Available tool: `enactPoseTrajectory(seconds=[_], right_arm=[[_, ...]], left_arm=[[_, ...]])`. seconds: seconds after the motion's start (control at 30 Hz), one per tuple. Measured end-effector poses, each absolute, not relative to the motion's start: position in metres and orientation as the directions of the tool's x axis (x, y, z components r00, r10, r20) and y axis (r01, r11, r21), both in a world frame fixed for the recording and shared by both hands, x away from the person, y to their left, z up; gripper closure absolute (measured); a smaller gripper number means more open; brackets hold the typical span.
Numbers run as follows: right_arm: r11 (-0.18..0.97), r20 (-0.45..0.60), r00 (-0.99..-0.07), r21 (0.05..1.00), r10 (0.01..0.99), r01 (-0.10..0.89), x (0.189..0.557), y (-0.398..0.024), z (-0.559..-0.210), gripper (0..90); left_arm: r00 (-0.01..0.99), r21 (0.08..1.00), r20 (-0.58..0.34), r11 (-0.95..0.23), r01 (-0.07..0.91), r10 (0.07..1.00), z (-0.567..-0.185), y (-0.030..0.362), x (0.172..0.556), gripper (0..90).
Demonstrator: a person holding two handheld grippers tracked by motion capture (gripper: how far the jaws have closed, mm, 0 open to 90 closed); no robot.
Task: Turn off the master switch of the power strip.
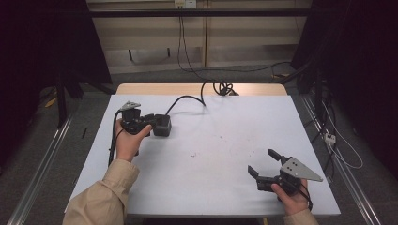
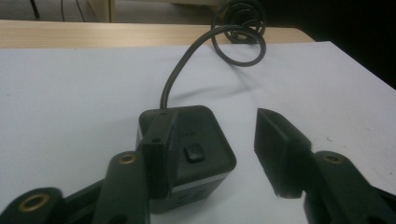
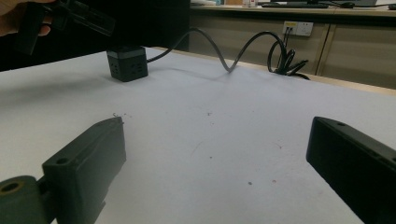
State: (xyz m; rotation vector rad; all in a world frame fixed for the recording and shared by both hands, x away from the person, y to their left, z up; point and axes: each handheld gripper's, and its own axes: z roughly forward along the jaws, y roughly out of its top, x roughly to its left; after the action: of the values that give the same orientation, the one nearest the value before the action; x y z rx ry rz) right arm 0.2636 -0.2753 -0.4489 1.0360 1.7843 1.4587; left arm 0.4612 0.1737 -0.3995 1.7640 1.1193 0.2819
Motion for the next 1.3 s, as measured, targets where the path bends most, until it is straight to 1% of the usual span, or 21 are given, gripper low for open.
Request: enactPoseTrajectory(seconds=[0.1,0.3,0.43,0.57,0.67,0.73,0.9,1.0,1.3], right_arm=[[0.088,0.023,-0.51,0.977,0.86,0.193,0.263,-0.276,-0.449,4.1],[0.086,0.024,-0.502,0.977,0.864,0.196,0.261,-0.279,-0.449,4.1],[0.088,0.021,-0.499,0.977,0.866,0.193,0.259,-0.28,-0.448,4.1],[0.087,0.022,-0.498,0.977,0.867,0.194,0.258,-0.28,-0.448,4.1],[0.088,0.022,-0.499,0.977,0.866,0.195,0.258,-0.28,-0.448,4.1],[0.088,0.022,-0.499,0.977,0.866,0.196,0.258,-0.28,-0.448,4.1],[0.09,0.021,-0.5,0.977,0.866,0.196,0.259,-0.28,-0.448,4.1],[0.09,0.021,-0.501,0.977,0.865,0.195,0.259,-0.28,-0.448,4.1],[0.09,0.022,-0.502,0.976,0.864,0.197,0.259,-0.279,-0.448,4.1]], left_arm=[[0.566,0.827,-0.275,-0.109,0.551,0.777,-0.399,0.173,0.459,38.4],[0.612,0.829,-0.268,-0.146,0.54,0.744,-0.399,0.17,0.455,28.6],[0.631,0.835,-0.269,-0.15,0.529,0.728,-0.4,0.17,0.45,24.7],[0.643,0.832,-0.287,-0.147,0.534,0.711,-0.402,0.174,0.444,24.5],[0.658,0.824,-0.262,-0.191,0.533,0.706,-0.401,0.175,0.439,20.4],[0.664,0.834,-0.256,-0.186,0.519,0.702,-0.4,0.177,0.435,20.0],[0.672,0.839,-0.278,-0.166,0.518,0.687,-0.402,0.182,0.427,18.9],[0.677,0.84,-0.274,-0.173,0.515,0.683,-0.402,0.183,0.423,16.8],[0.692,0.848,-0.275,-0.171,0.502,0.667,-0.406,0.192,0.411,14.7]])
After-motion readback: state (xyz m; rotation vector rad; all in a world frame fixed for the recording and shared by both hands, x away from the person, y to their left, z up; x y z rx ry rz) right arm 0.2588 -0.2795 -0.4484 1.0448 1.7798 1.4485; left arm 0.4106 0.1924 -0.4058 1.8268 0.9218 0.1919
